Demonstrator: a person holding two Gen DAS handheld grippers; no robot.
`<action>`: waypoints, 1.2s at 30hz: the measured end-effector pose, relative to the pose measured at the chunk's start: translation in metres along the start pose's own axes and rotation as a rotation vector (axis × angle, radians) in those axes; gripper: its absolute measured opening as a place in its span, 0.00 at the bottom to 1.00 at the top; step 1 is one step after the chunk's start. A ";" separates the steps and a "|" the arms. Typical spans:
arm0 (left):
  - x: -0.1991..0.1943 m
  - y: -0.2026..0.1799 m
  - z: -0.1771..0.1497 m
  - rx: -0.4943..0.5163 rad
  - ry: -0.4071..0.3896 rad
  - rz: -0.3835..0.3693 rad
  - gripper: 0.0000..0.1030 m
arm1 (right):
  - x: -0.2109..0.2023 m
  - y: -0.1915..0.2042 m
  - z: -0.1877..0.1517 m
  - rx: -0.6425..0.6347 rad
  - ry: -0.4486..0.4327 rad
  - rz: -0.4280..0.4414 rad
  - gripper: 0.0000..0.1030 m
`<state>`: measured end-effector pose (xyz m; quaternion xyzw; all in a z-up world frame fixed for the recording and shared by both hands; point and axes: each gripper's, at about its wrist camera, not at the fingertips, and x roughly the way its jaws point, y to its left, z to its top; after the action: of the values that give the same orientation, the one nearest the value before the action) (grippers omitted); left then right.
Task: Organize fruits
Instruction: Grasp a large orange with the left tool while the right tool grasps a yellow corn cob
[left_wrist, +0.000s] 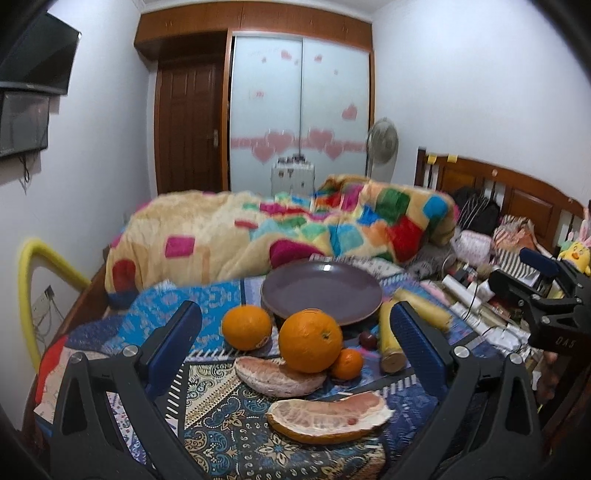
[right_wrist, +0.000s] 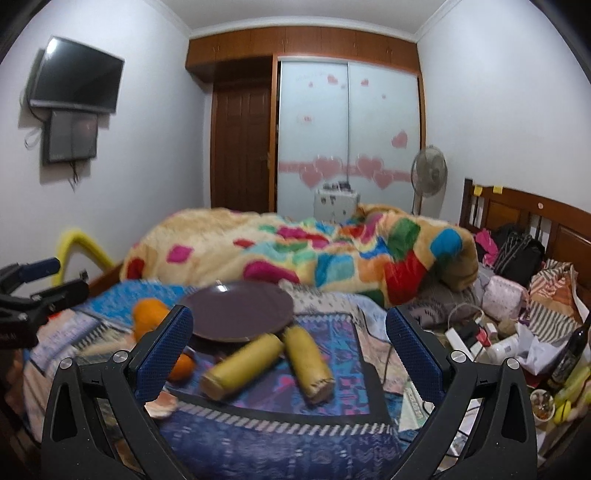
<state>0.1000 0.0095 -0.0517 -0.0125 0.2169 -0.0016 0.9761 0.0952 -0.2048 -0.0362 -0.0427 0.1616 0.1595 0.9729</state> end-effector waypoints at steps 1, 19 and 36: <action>0.007 0.001 -0.001 -0.001 0.018 0.001 1.00 | 0.007 -0.003 -0.002 -0.004 0.020 -0.001 1.00; 0.102 -0.003 -0.015 0.027 0.267 -0.041 0.98 | 0.096 -0.035 -0.036 -0.085 0.325 0.079 0.91; 0.124 -0.014 -0.020 0.058 0.326 -0.079 0.66 | 0.138 -0.024 -0.042 -0.154 0.500 0.182 0.35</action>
<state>0.2043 -0.0063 -0.1221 0.0077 0.3716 -0.0484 0.9271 0.2139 -0.1923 -0.1206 -0.1398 0.3873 0.2426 0.8784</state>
